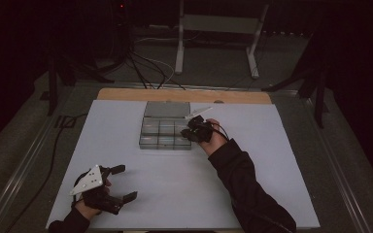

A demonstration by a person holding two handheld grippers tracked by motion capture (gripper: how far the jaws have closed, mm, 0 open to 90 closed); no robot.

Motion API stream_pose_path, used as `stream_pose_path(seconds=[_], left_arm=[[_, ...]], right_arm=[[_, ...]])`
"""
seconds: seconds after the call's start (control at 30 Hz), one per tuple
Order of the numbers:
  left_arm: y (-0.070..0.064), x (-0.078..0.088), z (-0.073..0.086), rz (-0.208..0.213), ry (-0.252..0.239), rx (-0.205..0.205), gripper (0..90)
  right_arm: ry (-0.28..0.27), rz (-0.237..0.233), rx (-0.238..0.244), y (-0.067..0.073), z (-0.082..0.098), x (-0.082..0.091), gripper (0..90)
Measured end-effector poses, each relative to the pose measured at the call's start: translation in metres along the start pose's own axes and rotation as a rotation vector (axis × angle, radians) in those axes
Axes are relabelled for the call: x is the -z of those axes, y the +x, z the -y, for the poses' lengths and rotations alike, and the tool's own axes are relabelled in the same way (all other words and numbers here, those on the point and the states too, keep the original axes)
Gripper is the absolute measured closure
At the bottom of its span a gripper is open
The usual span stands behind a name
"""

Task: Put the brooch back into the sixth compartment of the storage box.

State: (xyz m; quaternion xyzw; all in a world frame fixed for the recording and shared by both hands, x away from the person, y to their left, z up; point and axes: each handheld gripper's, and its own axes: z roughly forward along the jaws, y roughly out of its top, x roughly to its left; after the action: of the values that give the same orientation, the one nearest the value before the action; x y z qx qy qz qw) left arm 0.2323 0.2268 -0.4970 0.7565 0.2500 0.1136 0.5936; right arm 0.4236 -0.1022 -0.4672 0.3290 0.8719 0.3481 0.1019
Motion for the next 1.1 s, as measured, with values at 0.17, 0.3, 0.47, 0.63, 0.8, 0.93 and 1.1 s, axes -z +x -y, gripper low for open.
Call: stream_pose_path(seconds=[0.17,0.3,0.47,0.63,0.8,0.93,1.1], left_arm=[[0.0,0.0,0.0,-0.001,-0.001,0.002,1.2],[0.0,0.0,0.0,0.0,0.002,0.001,1.2],[0.0,0.0,0.0,-0.001,0.002,0.002,1.2],[0.001,0.0,0.0,0.0,0.001,0.002,1.2],[0.001,0.001,0.0,0.001,-0.002,0.002,1.2],[0.0,0.001,0.0,0.001,0.0,0.002,1.2],[0.001,0.001,0.0,0.0,-0.001,0.004,1.1]], right_arm=[[0.02,0.0,0.004,-0.002,0.001,-0.002,84.8],[0.027,0.017,0.025,-0.001,-0.001,-0.003,84.7],[0.068,0.01,0.037,-0.003,-0.001,-0.008,84.4],[0.07,-0.006,0.007,-0.006,0.002,-0.012,84.2],[0.045,-0.023,-0.025,-0.004,0.001,-0.011,53.9],[-0.003,0.037,-0.016,0.001,0.0,-0.006,29.6],[-0.007,-0.017,-0.011,0.002,-0.001,-0.001,19.6]])
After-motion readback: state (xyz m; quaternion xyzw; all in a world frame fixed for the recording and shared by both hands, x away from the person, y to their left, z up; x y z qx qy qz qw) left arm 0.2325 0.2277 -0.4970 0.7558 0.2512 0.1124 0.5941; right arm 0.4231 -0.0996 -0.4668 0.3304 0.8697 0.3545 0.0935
